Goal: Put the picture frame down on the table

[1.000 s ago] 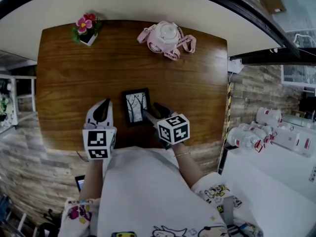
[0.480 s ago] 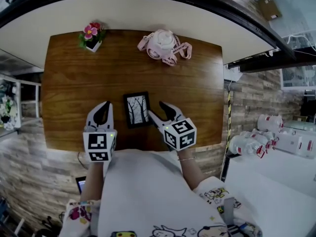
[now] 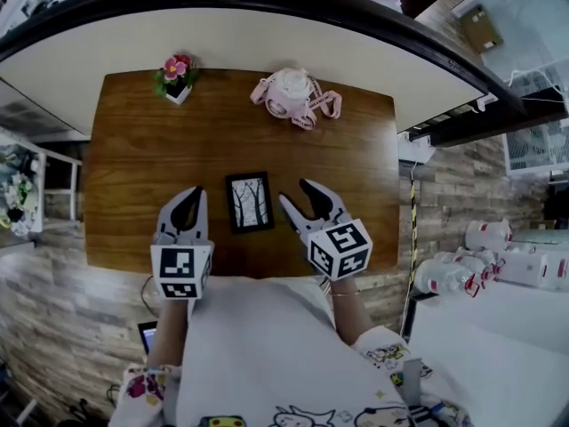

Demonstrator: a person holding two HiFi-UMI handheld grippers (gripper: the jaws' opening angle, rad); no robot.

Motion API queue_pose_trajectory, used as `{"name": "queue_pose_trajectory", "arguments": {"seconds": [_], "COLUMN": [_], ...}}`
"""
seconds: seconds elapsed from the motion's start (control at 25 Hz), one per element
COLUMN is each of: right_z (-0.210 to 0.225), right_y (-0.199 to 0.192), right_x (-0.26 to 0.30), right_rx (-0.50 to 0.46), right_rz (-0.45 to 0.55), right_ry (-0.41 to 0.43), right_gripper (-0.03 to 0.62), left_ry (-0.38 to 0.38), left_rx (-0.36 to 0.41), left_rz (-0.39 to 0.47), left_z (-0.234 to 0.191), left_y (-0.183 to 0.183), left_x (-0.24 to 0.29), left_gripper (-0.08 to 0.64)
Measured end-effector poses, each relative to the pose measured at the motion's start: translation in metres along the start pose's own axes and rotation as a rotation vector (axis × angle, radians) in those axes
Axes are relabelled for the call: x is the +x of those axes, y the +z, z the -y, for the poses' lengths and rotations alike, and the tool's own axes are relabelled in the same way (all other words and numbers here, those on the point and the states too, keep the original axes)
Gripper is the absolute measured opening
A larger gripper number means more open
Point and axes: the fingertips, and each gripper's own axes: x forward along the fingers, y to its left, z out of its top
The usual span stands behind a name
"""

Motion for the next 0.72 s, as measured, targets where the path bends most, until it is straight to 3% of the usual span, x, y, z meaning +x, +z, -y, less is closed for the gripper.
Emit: {"name": "queue_pose_trajectory", "arguments": {"seconds": [0.28,0.72], "right_z": [-0.014,-0.021], "right_y": [0.029,0.041], "right_x": [-0.024,-0.047], "right_rx": [-0.064,-0.123], "right_rz": [0.091,0.160], "right_ry": [0.020,0.040], "right_gripper": [0.186,0.066], "left_ry": [0.013,0.022], "left_rx": [0.012,0.045], "left_rz": [0.064,0.089], "left_z": [0.005,0.010], "left_y": [0.025,0.039], "left_x": [-0.022,-0.045], "left_gripper": [0.003,0.004]}}
